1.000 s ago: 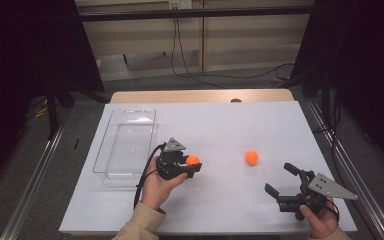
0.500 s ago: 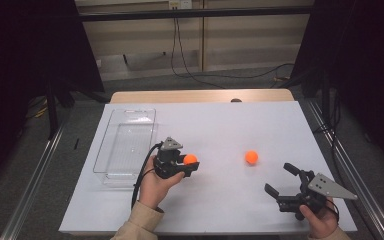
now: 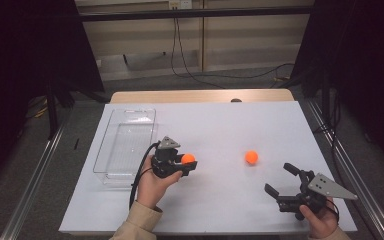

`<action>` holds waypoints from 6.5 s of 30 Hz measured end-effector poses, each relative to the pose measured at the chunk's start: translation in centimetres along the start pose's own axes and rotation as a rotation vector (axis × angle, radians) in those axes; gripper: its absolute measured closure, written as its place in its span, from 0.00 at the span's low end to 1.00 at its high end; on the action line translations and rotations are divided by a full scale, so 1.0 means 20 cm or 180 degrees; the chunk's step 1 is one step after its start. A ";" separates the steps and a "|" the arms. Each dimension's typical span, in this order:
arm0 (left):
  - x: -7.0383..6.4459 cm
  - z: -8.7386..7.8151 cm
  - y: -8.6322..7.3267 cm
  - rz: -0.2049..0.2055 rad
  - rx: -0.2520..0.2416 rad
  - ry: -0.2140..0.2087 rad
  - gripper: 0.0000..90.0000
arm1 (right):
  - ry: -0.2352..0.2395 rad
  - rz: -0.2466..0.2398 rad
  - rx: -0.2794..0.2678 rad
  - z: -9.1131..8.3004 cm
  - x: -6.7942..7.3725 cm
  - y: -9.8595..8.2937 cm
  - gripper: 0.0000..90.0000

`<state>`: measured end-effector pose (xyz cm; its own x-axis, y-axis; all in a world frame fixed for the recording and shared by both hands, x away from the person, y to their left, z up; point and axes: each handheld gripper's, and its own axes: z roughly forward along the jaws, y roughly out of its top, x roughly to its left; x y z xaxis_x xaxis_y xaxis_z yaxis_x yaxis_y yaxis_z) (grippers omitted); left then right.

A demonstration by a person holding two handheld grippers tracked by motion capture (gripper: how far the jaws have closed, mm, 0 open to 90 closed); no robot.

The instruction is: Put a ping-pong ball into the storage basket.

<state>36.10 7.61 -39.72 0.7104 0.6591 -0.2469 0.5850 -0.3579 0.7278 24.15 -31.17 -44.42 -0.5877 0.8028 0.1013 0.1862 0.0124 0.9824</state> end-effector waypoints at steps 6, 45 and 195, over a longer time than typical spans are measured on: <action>0.01 -0.02 0.00 -0.0001 -0.0019 0.0017 0.57 | 0.0001 -0.0001 0.0001 0.00 0.00 0.00 0.02; 0.08 -0.11 0.01 -0.0086 -0.0081 0.0117 0.57 | 0.0005 -0.0013 0.0010 0.00 0.00 0.00 0.02; 0.32 -0.44 -0.05 -0.0396 -0.0433 0.0660 0.57 | 0.0024 -0.0057 0.0033 0.00 0.01 0.00 0.03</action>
<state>36.70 17.95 -36.43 0.5329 0.8187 -0.2138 0.5948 -0.1828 0.7828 24.12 -31.03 -44.41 -0.5970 0.7977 0.0849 0.1836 0.0329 0.9824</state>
